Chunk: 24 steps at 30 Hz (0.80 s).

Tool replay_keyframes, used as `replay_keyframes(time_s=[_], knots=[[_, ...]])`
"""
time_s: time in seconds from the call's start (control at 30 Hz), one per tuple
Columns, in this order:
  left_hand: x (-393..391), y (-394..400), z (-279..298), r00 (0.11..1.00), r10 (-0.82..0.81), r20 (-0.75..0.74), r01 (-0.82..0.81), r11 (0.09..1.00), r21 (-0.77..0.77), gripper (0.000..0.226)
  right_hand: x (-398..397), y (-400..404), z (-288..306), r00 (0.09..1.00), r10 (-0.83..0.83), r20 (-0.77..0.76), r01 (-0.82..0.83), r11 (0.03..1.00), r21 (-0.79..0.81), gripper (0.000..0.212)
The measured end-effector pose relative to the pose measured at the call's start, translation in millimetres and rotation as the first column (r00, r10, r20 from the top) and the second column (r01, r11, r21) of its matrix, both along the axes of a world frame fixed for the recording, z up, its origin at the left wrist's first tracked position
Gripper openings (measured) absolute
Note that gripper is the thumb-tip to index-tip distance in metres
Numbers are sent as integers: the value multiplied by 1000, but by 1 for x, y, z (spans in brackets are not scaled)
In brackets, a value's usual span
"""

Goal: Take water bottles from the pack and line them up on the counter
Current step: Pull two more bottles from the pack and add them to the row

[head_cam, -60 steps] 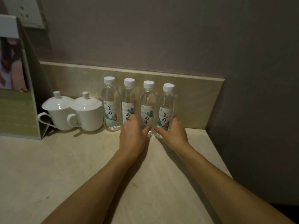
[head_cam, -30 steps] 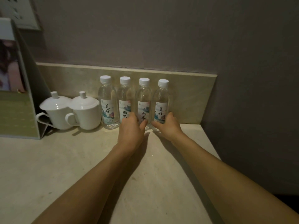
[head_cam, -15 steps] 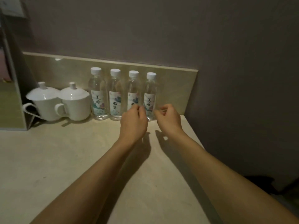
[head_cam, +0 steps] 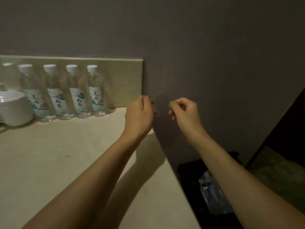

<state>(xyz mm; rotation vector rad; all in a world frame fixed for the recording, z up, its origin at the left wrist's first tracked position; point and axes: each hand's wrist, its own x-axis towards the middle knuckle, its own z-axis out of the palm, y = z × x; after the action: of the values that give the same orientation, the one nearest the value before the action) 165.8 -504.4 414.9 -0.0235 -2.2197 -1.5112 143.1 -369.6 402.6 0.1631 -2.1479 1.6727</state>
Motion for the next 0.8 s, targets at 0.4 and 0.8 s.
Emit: replay_keyframes(time_s=[0.4, 0.8], knots=[[-22, 267, -43, 951, -167, 260, 198, 976, -95, 34, 18, 270, -60, 983, -137, 122, 141, 990, -27, 19], [-80, 388, -182, 797, -165, 581, 239, 969, -54, 31, -38, 389, -176, 868, -150, 474, 177, 984, -14, 16]])
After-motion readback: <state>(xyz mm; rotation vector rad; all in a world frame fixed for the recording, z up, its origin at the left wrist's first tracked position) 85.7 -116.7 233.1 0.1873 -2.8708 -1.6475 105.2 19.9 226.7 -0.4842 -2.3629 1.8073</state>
